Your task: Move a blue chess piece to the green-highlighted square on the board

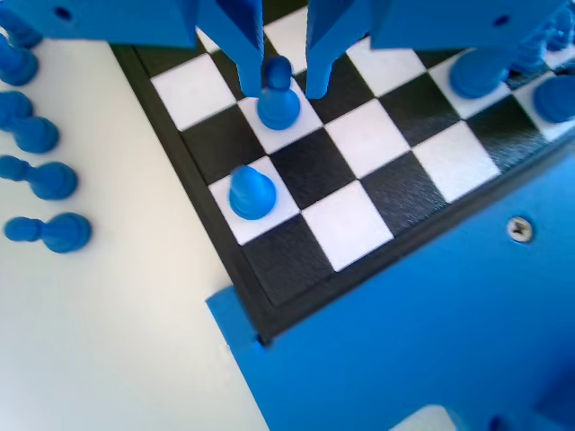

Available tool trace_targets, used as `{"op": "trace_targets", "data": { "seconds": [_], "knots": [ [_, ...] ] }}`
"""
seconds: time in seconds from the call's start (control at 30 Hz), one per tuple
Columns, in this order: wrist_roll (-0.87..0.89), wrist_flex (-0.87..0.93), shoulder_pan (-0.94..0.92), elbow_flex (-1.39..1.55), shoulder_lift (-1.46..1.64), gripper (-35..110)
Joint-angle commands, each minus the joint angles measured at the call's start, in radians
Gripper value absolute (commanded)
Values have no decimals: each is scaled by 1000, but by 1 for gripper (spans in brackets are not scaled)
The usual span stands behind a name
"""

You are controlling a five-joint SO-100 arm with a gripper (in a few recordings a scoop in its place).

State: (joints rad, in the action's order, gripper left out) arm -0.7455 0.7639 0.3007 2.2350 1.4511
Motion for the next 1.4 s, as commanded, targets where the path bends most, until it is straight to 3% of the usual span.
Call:
{"op": "trace_targets", "data": {
  "seconds": [0.0, 0.27, 0.7, 1.23, 1.37],
  "knots": [
    [-17, 49, -3, -84, 41, 8],
    [-9, 164, -52, -212, 69, 8],
    [-97, 528, -109, -511, 261, 1],
    [-736, 919, -179, -669, 749, 1],
    [-822, 1031, -179, -703, 845, 1]
  ]
}}
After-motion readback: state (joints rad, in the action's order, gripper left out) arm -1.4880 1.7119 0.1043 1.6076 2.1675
